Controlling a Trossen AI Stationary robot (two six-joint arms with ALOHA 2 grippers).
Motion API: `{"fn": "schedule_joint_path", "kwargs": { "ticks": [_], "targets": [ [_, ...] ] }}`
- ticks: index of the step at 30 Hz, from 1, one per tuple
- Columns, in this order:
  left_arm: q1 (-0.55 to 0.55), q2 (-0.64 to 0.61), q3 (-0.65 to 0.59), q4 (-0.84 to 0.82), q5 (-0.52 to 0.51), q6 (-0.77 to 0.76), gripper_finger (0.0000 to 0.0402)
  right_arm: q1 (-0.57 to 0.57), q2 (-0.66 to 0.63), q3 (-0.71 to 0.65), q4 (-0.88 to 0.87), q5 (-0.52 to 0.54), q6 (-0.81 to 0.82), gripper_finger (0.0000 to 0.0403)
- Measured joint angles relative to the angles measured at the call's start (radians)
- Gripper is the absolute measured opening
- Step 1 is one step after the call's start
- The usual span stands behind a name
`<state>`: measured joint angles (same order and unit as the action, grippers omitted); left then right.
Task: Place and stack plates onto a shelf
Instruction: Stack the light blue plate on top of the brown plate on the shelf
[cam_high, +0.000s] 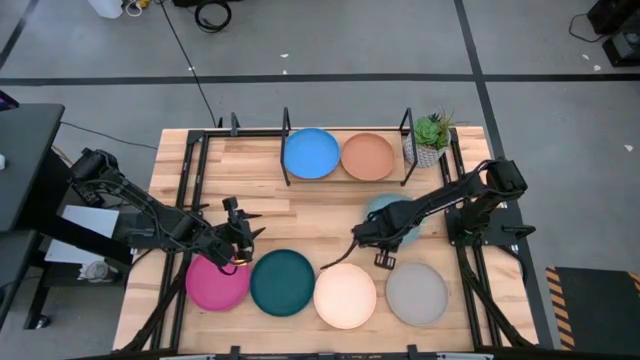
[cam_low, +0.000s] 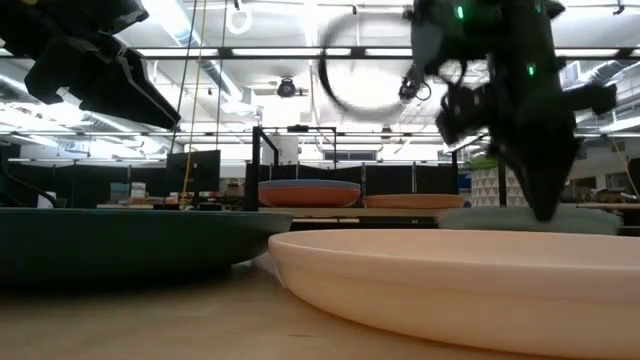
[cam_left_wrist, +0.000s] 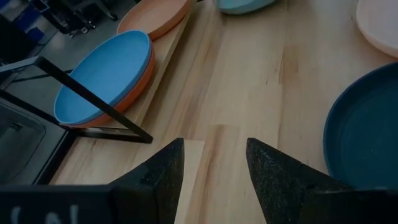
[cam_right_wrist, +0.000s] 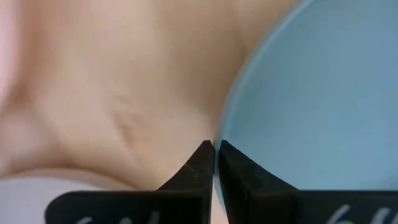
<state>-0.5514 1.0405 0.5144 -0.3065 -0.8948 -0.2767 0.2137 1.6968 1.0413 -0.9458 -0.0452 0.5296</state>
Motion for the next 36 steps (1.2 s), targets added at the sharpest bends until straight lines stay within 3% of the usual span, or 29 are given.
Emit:
{"fn": "schedule_joint_path", "kwargs": {
  "ticks": [10,18,21,30,36],
  "targets": [
    [0.0,0.0,0.0,0.0,0.009,-0.034,0.018,0.068,0.0,0.156,-0.045,0.131,-0.283,0.002],
    [0.0,0.0,0.0,-0.001,0.01,-0.079,0.018,0.085,0.0,0.272,-0.154,0.434,-0.349,0.002],
    [0.0,0.0,0.0,-0.001,0.01,-0.099,0.018,0.052,0.0,0.275,-0.153,0.5,-0.374,0.002],
    [-0.002,0.0,0.0,-0.001,0.01,-0.123,0.018,-0.111,0.0,0.23,-0.149,0.523,-0.471,0.002],
    [-0.001,0.0,0.0,-0.001,0.01,-0.111,0.018,-0.236,0.0,0.225,-0.116,0.476,-0.602,0.002]
  ]
}}
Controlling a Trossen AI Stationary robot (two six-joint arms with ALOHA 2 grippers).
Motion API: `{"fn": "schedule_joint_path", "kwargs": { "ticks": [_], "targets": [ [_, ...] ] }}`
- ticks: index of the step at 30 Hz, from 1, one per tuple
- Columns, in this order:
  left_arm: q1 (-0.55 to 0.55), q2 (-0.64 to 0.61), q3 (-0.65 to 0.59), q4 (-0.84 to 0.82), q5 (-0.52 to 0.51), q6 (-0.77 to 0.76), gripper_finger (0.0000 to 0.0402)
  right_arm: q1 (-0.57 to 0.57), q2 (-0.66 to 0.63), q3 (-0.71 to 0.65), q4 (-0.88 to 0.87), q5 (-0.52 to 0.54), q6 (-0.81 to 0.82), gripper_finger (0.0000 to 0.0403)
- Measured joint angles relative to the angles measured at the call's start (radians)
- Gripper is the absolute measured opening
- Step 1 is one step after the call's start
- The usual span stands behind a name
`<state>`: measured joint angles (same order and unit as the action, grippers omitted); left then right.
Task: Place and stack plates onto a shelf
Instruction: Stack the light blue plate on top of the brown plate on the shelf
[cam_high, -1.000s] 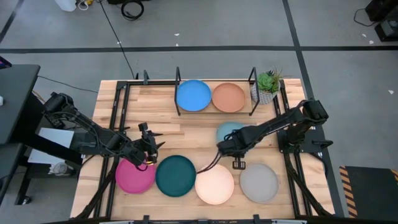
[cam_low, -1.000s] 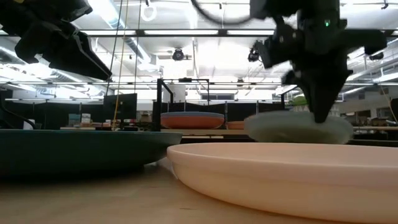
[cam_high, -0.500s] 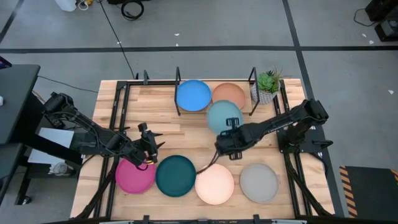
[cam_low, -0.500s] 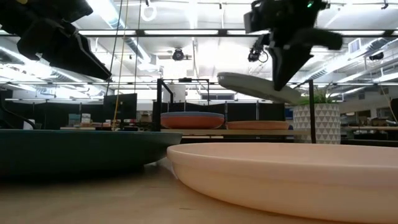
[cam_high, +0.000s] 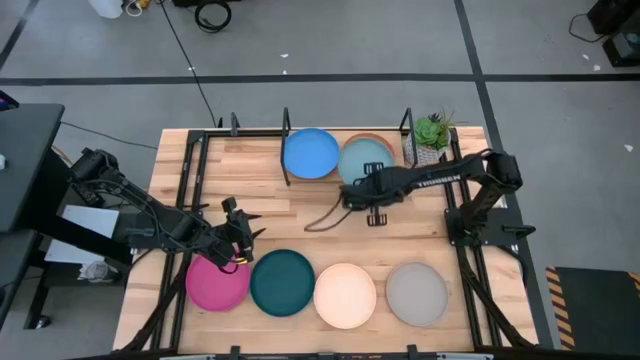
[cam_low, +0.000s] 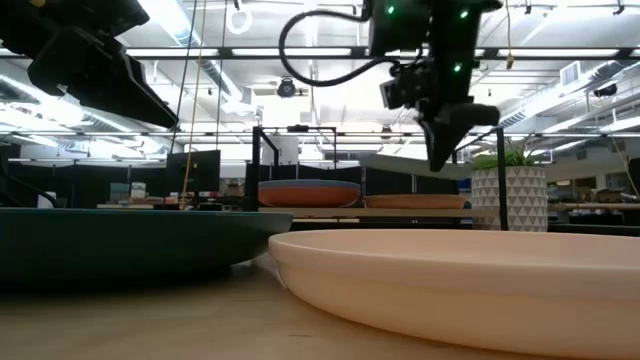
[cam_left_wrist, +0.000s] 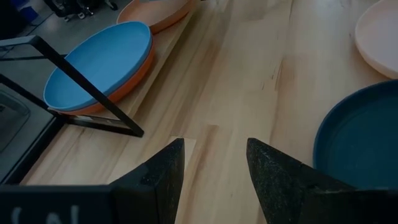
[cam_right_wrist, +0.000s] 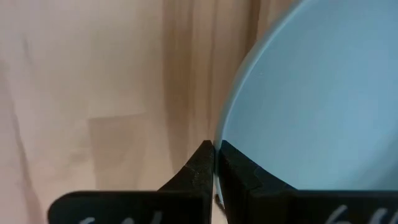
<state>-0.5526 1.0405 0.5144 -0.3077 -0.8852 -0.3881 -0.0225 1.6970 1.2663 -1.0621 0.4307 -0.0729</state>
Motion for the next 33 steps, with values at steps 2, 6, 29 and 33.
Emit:
{"fn": "schedule_joint_path", "kwargs": {
  "ticks": [2,6,29,33],
  "targets": [
    [0.0,0.0,0.0,0.0,0.0,0.003,0.018,-0.043,0.0,0.0,0.021,-0.031,-0.052,0.002],
    [0.0,0.0,0.0,0.0,0.0,0.001,0.018,-0.12,0.0,0.0,0.065,-0.092,-0.123,0.002],
    [0.0,0.0,0.0,0.0,-0.001,0.006,0.018,-0.302,0.0,0.0,0.113,-0.268,-0.189,0.0031],
    [0.0,0.0,0.0,0.0,-0.001,0.006,0.018,-0.302,0.0,0.0,0.123,-0.263,-0.186,0.0046]
  ]
}}
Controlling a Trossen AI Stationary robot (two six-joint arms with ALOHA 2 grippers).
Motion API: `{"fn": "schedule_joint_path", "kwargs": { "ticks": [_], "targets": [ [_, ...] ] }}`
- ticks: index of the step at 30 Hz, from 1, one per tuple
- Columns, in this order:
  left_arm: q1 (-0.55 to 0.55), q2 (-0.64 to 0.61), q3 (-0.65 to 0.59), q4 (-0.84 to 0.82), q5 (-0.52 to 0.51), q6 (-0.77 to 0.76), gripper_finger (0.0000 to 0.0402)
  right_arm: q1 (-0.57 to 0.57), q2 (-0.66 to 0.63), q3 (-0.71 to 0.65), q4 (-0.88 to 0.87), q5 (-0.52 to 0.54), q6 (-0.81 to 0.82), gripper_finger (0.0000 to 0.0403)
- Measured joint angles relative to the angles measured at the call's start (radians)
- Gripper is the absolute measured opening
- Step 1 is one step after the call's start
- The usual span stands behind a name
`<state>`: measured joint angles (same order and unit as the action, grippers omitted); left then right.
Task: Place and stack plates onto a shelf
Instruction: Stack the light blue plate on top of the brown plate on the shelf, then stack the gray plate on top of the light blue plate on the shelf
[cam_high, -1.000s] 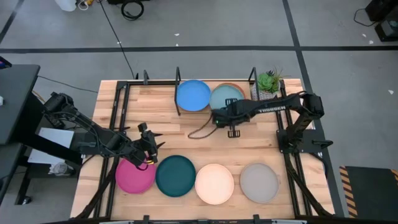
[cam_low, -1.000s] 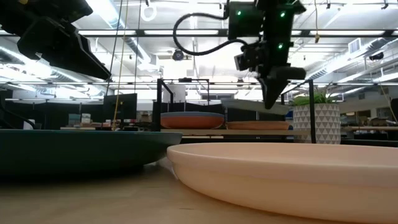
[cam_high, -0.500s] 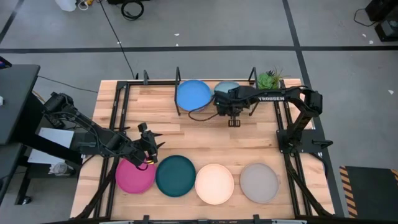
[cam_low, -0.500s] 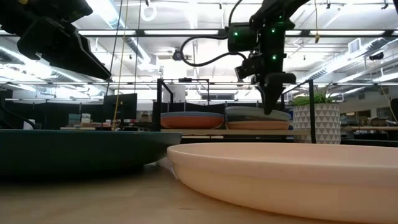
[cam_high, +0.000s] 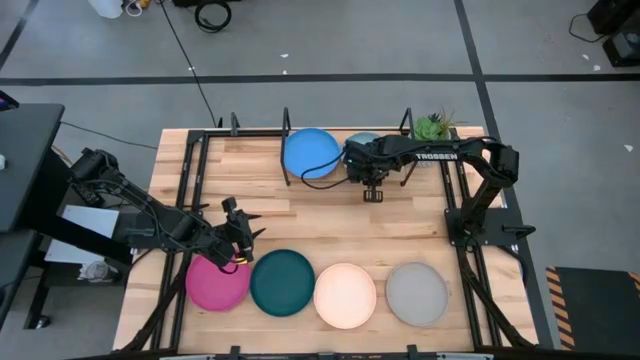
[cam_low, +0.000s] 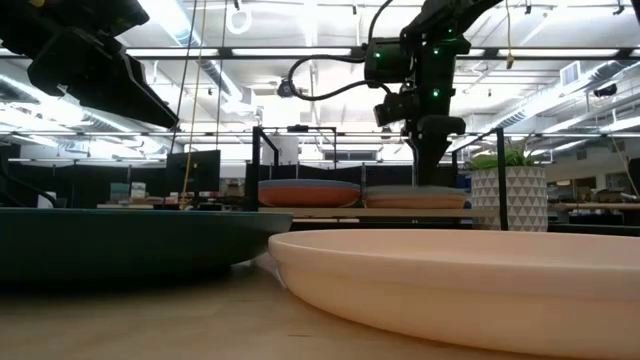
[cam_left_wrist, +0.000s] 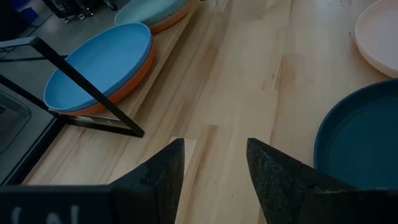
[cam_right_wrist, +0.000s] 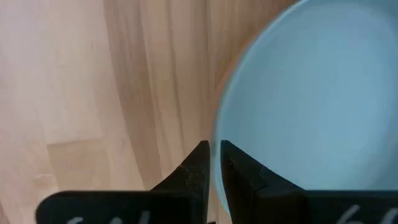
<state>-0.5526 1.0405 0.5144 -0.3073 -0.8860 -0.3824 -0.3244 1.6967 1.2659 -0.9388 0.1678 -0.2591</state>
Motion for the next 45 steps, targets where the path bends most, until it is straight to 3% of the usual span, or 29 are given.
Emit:
{"fn": "schedule_joint_path", "kwargs": {
  "ticks": [6,14,35,39,45],
  "targets": [
    [0.0,0.0,0.0,0.0,0.0,0.0,0.018,0.0,0.0,0.0,-0.005,0.075,0.022,0.0058],
    [0.0,0.0,0.0,0.0,0.0,0.0,0.018,0.042,0.0,0.0,-0.029,0.069,0.082,0.0059],
    [0.0,0.0,0.0,0.006,-0.001,0.003,0.018,0.448,0.001,0.0,0.018,-0.094,0.426,0.0059],
    [0.0,0.0,0.0,0.03,-0.004,0.074,0.018,0.518,0.001,0.0,0.035,-0.175,0.525,0.0059],
    [0.002,0.0,0.0,0.153,-0.037,0.297,0.018,0.626,0.001,0.0,0.078,-0.138,0.8,0.0059]
  ]
}}
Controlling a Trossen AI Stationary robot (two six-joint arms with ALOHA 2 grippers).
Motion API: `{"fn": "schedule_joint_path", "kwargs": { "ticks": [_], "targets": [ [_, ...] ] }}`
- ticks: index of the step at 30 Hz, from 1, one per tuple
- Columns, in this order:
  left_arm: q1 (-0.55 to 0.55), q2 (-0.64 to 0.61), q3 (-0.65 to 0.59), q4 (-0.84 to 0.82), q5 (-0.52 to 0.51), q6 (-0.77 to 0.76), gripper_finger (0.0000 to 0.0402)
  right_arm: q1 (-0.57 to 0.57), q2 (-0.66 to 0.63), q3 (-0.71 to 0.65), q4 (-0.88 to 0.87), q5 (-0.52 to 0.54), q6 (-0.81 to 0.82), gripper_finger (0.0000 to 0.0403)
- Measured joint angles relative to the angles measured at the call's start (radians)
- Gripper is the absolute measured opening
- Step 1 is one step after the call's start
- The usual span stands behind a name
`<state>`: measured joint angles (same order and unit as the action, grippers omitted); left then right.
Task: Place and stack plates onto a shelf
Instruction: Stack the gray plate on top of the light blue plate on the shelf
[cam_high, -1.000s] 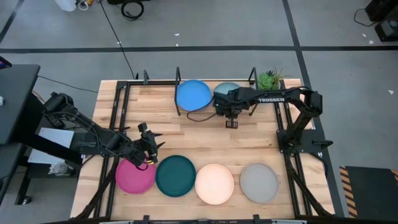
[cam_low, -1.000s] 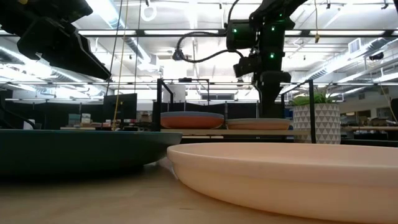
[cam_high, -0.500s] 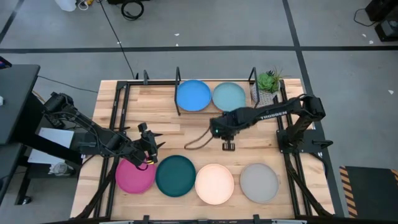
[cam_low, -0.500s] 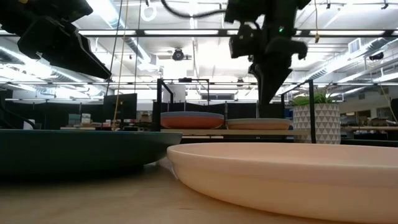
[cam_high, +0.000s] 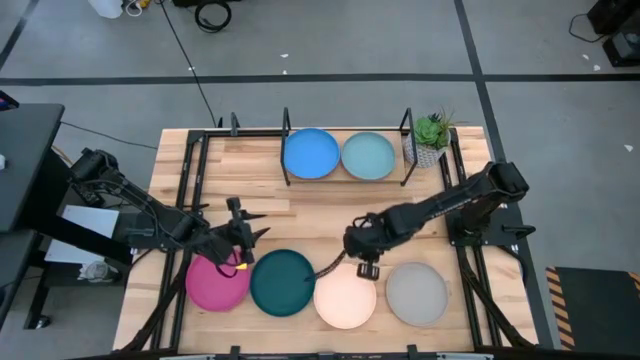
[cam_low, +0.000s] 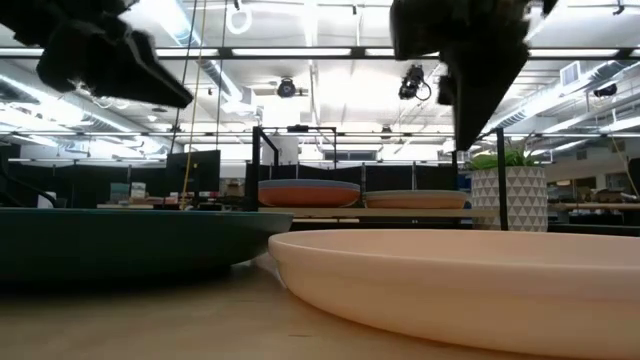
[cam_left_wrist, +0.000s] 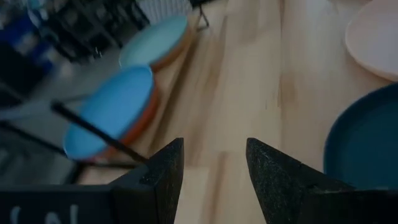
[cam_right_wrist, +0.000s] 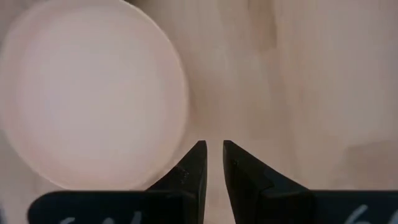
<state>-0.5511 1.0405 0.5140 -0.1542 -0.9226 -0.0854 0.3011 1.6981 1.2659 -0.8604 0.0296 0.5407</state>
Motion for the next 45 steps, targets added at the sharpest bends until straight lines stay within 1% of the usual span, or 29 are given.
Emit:
{"fn": "schedule_joint_path", "kwargs": {
  "ticks": [5,9,15,19,21,23,25,26,30,33,35,40,45],
  "targets": [
    [0.034,0.0,0.0,0.149,0.001,0.205,0.018,0.101,0.0,0.0,0.007,0.003,0.262,0.0059],
    [0.08,0.0,0.0,0.238,0.019,0.307,0.018,0.185,0.001,0.0,0.007,0.006,0.454,0.0059],
    [0.175,0.0,0.0,0.359,0.191,0.428,0.018,0.316,0.001,0.0,0.015,0.08,0.72,0.0063],
    [0.252,0.0,0.0,0.429,0.325,0.447,0.018,0.388,0.024,0.001,0.018,0.127,0.88,0.0071],
    [0.289,0.0,0.0,0.456,0.387,0.448,0.018,0.413,0.066,0.001,0.027,0.109,0.931,0.0076],
    [0.325,0.0,0.0,0.474,0.438,0.459,0.018,0.43,0.122,0.001,0.056,0.043,0.963,0.0081],
    [0.354,0.0,0.0,0.499,0.46,0.469,0.018,0.44,0.175,0.007,0.089,-0.038,0.979,0.0086],
    [0.367,0.0,0.0,0.51,0.462,0.475,0.018,0.442,0.197,0.016,0.096,-0.056,0.988,0.0089],
    [0.405,0.0,0.0,0.543,0.464,0.5,0.018,0.454,0.249,0.061,0.09,-0.057,1.015,0.0099],
    [0.423,0.0,0.0,0.55,0.465,0.519,0.018,0.457,0.248,0.073,0.079,-0.017,1.046,0.0103],
    [0.433,0.0,0.0,0.551,0.466,0.524,0.018,0.459,0.244,0.085,0.037,-0.008,1.071,0.0104],
    [0.456,0.0,0.0,0.55,0.506,0.527,0.018,0.483,0.246,0.094,-0.044,-0.048,1.129,0.0105],
    [0.48,0.0,0.0,0.549,0.554,0.527,0.018,0.508,0.246,0.091,-0.042,-0.059,1.182,0.0105]
  ]
}}
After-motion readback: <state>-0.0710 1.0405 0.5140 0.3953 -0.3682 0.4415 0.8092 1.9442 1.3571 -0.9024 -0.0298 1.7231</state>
